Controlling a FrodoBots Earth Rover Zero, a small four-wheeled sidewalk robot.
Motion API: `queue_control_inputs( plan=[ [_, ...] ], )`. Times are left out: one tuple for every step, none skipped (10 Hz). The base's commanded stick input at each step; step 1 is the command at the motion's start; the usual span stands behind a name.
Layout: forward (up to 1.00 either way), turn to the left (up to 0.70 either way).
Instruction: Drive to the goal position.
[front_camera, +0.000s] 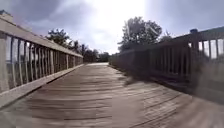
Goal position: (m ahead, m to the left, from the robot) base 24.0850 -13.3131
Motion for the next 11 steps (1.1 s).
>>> queue_control_inputs(
  plan=[
    [0.85, 0.00],
    [0.85, 0.00],
    [0.85, 0.00],
    [0.85, 0.00],
    [0.85, 0.00],
    [0.85, 0.00],
    [0.85, 0.00],
    [0.85, 0.00],
    [0.85, 0.00],
    [0.85, 0.00],
    [0.85, 0.00]
  ],
)
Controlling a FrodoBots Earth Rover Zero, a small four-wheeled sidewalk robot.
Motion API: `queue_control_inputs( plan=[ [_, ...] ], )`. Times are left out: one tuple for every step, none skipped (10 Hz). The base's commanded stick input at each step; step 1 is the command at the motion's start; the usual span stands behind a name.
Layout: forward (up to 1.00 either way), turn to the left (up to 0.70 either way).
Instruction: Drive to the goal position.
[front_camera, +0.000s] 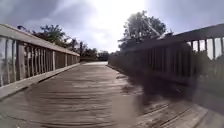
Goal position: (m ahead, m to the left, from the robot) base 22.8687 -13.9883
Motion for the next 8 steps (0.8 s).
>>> queue_control_inputs(
  plan=[
    [0.85, 0.00],
    [0.85, 0.00],
    [0.85, 0.00],
    [0.85, 0.00],
    [0.85, 0.00],
    [0.85, 0.00],
    [0.85, 0.00],
    [0.85, 0.00]
  ],
)
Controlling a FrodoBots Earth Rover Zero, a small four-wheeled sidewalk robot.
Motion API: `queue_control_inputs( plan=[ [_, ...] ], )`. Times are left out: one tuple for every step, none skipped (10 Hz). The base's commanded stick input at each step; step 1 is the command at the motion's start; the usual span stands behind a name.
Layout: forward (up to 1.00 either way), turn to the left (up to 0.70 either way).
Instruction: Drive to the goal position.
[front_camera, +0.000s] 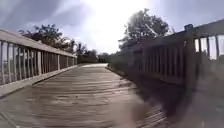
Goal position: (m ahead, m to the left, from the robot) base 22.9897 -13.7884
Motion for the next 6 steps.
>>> queue_control_inputs(
  plan=[
    [0.85, 0.14],
    [0.85, 0.34],
    [0.85, 0.34],
    [0.85, 0.28],
    [0.85, 0.10],
    [0.85, 0.00]
  ],
)
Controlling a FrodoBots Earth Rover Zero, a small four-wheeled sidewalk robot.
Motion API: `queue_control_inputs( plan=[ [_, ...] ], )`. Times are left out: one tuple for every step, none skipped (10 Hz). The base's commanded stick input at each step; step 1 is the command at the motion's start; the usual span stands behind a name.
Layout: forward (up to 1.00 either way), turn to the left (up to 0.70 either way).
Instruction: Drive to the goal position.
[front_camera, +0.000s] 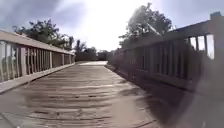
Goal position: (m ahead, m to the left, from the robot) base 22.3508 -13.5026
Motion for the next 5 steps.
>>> queue_control_inputs(
  plan=[
    [0.85, 0.00],
    [0.85, 0.00],
    [0.85, 0.00],
    [0.85, 0.00],
    [0.85, 0.00]
  ],
)
